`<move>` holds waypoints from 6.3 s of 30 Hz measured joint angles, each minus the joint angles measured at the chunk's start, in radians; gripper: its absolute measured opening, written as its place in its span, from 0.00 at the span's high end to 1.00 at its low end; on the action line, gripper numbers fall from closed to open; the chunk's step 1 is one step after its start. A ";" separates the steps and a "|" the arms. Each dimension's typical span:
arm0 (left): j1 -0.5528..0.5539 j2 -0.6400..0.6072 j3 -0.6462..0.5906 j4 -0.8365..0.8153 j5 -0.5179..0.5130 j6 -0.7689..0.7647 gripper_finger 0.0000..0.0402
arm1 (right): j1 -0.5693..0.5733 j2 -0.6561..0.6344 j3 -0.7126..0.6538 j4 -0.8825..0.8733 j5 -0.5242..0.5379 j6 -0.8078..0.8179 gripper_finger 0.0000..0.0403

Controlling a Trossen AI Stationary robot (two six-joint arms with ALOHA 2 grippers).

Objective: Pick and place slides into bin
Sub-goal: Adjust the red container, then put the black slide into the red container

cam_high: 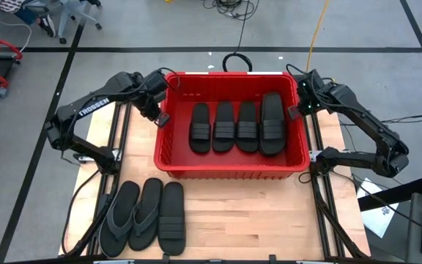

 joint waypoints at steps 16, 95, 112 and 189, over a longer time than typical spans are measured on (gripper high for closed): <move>-0.069 -0.198 0.001 0.067 0.020 0.242 1.00 | 0.001 -0.177 0.134 0.045 0.011 -0.262 1.00; -0.004 0.110 0.000 0.435 -0.134 0.038 1.00 | 0.126 0.003 -0.063 0.504 -0.079 -0.038 1.00; 0.133 0.148 0.000 0.534 -0.045 0.054 1.00 | 0.008 0.178 -0.063 0.688 -0.056 -0.153 1.00; -0.512 -0.410 0.014 0.363 0.128 0.006 1.00 | 0.297 -0.434 -0.061 0.753 -0.929 -0.099 1.00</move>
